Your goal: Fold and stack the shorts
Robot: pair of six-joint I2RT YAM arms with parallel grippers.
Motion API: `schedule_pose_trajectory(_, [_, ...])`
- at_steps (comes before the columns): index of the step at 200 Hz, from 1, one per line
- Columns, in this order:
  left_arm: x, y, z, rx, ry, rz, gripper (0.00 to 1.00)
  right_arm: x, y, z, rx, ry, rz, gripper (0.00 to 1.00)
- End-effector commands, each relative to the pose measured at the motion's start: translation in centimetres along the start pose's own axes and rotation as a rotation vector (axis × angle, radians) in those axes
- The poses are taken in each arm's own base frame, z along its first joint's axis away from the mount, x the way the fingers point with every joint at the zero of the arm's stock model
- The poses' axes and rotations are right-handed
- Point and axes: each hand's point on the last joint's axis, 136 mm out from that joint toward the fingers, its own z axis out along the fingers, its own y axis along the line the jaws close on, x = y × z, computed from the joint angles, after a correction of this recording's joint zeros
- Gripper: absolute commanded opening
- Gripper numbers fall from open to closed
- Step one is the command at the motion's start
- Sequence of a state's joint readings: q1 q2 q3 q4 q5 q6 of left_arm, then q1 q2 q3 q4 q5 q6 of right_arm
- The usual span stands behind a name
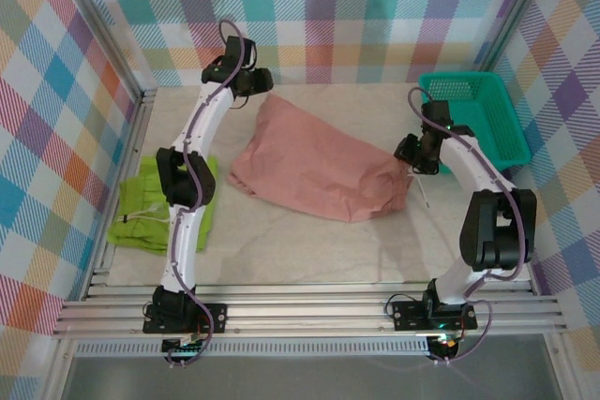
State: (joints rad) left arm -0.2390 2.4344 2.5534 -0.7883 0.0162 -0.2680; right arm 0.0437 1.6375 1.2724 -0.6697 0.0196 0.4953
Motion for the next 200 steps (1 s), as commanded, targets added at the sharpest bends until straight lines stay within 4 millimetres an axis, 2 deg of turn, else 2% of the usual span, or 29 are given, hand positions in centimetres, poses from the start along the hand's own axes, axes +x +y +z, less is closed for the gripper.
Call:
schedule_pose_trajectory(1, [-3.2,0.0,-3.6,-0.001,-0.076,0.006,0.85,-2.1,0.1,-3.8,0.024,-0.083,-0.004,0.71])
schedule_pose_trajectory(9, [-3.7,-0.6,-5.3,0.015,-0.088,0.011,0.90,-2.3,0.7,-5.1,-0.007,-0.108,-0.002,0.74])
schedule_pose_trajectory(21, [-4.0,-1.6,-7.9,0.057,-0.090,0.017,0.95,-2.3,2.0,-7.3,-0.076,-0.152,-0.017,0.84])
schedule_pose_trajectory(31, [-3.1,-2.6,-9.1,0.105,-0.068,0.015,1.00,-1.7,3.8,-8.8,-0.147,-0.176,-0.046,0.93])
schedule_pose_trajectory(41, [-1.8,-3.6,-10.0,0.149,-0.047,0.014,1.00,-0.7,5.5,-9.2,-0.225,-0.158,-0.070,0.99])
schedule_pose_trajectory(57, [1.0,-4.7,-10.1,0.192,-0.008,-0.004,1.00,0.9,7.8,-8.4,-0.341,-0.085,-0.066,1.00])
schedule_pose_trajectory(81, [5.8,-5.5,-8.6,0.244,0.067,-0.082,1.00,2.9,9.5,-5.1,-0.447,0.052,-0.015,1.00])
schedule_pose_trajectory(104, [10.2,-4.9,-6.6,0.223,0.128,-0.134,1.00,4.0,8.9,-1.8,-0.419,0.124,0.013,0.99])
schedule_pose_trajectory(126, [14.3,-3.6,-4.9,0.180,0.187,-0.166,1.00,4.9,6.9,1.3,-0.338,0.167,0.028,0.99])
schedule_pose_trajectory(145, [17.9,-1.9,-3.6,0.149,0.223,-0.207,1.00,5.1,5.3,3.2,-0.293,0.185,0.052,0.99])
schedule_pose_trajectory(149, [18.0,-1.8,-3.3,0.154,0.207,-0.212,1.00,5.1,4.8,3.6,-0.283,0.193,0.062,1.00])
schedule_pose_trajectory(175, [22.0,1.2,-2.4,0.061,0.247,-0.219,1.00,5.3,3.1,5.0,-0.228,0.195,0.075,1.00])
schedule_pose_trajectory(200, [23.5,3.4,-3.0,-0.010,0.223,-0.213,1.00,5.6,2.0,6.0,-0.195,0.208,0.074,1.00])
